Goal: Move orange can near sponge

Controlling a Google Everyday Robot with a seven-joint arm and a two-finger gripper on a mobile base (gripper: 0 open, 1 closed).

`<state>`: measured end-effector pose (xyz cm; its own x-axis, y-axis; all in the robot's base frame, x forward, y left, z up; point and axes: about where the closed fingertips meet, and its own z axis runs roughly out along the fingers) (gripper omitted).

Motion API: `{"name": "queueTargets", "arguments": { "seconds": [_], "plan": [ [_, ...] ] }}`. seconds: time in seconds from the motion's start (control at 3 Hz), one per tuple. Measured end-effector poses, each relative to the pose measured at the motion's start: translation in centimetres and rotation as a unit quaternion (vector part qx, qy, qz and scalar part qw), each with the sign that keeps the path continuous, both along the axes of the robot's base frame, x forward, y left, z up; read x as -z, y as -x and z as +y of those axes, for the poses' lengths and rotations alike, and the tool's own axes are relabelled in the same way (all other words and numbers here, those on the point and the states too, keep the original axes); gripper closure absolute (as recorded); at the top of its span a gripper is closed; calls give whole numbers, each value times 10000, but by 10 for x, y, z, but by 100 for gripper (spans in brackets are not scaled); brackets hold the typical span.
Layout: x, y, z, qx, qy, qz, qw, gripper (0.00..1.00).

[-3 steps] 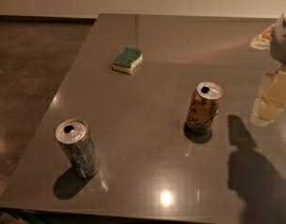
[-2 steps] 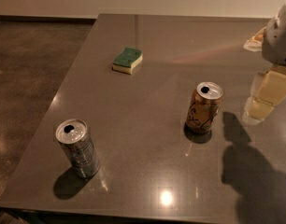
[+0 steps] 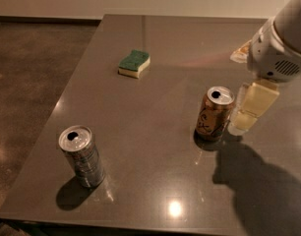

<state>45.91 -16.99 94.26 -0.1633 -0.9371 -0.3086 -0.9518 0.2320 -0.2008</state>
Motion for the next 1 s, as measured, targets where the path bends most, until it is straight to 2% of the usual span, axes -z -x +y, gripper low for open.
{"name": "queueTargets", "arguments": {
  "seconds": [0.33,0.67,1.0],
  "plan": [
    [15,-4,13,-158,-115,18,9998,0],
    [27,-8,14,-214,-149,98,9996,0],
    [33,-10,14,-222,-170,163,9995,17]
  ]
}}
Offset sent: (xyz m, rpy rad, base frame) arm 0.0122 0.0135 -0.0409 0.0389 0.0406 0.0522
